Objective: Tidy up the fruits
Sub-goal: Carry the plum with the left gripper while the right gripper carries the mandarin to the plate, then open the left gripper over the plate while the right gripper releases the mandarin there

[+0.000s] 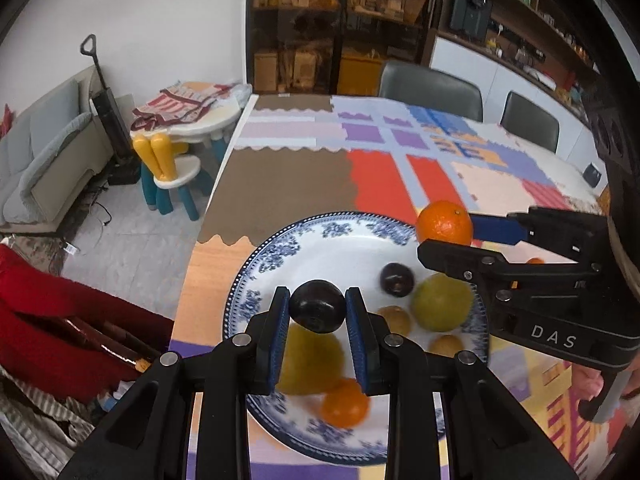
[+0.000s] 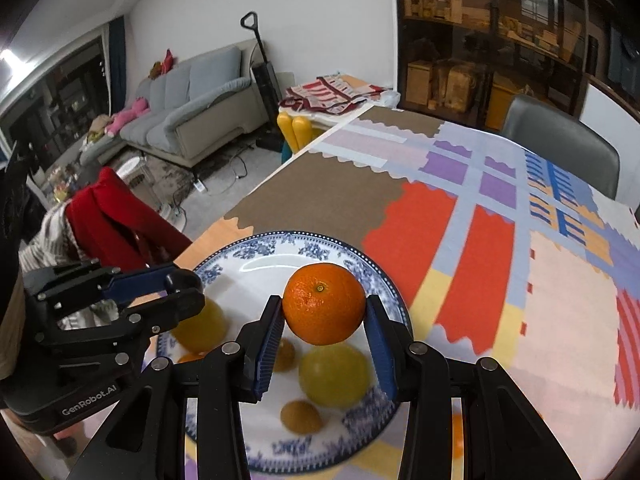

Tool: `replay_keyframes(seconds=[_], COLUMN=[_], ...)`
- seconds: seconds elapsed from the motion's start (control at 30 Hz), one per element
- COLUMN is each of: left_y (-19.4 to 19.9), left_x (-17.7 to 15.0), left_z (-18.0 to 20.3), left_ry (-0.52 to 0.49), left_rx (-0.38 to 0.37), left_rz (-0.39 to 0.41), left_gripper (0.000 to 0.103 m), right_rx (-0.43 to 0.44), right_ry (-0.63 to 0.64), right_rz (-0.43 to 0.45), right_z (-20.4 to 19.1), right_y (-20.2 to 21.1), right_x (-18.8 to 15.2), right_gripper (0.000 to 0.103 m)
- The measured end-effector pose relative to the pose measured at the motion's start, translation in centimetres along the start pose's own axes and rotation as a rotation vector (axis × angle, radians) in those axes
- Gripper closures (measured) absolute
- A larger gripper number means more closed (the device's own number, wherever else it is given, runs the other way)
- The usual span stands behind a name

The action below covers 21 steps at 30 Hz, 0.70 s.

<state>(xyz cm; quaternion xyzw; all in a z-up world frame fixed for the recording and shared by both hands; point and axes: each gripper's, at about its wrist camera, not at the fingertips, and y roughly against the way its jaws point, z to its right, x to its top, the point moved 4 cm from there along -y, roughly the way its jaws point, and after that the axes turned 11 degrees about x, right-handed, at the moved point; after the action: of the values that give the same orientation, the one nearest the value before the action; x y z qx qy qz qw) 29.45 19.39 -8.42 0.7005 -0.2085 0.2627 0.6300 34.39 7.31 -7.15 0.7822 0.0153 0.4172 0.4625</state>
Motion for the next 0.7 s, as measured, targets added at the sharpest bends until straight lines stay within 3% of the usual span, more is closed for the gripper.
replay_keyframes(seconds=[0.5,0.6,0.7], left_y=[-3.8,-3.7,-3.3], left_x=[0.2,0.3,0.4], left_z=[-0.9,-1.0,-1.2], left_ry=[-0.038,-0.038,-0.024], left_rx=[-0.022,-0.021,-0.021], left_rz=[-0.089,-0.084,-0.080], left_gripper=[0.075,0.063,0.059], right_rx=[0.028,0.028,0.033], right_ry=[-0.012,-0.005,-0.007], right_rz=[-0.111,-0.122,-0.123], right_z=[0.4,0.4,0.3], right_y=[-5.6,-6.0,-6.1], right_x=[0.9,0.8,0.8], right_gripper=[0.061,0.061,0.061])
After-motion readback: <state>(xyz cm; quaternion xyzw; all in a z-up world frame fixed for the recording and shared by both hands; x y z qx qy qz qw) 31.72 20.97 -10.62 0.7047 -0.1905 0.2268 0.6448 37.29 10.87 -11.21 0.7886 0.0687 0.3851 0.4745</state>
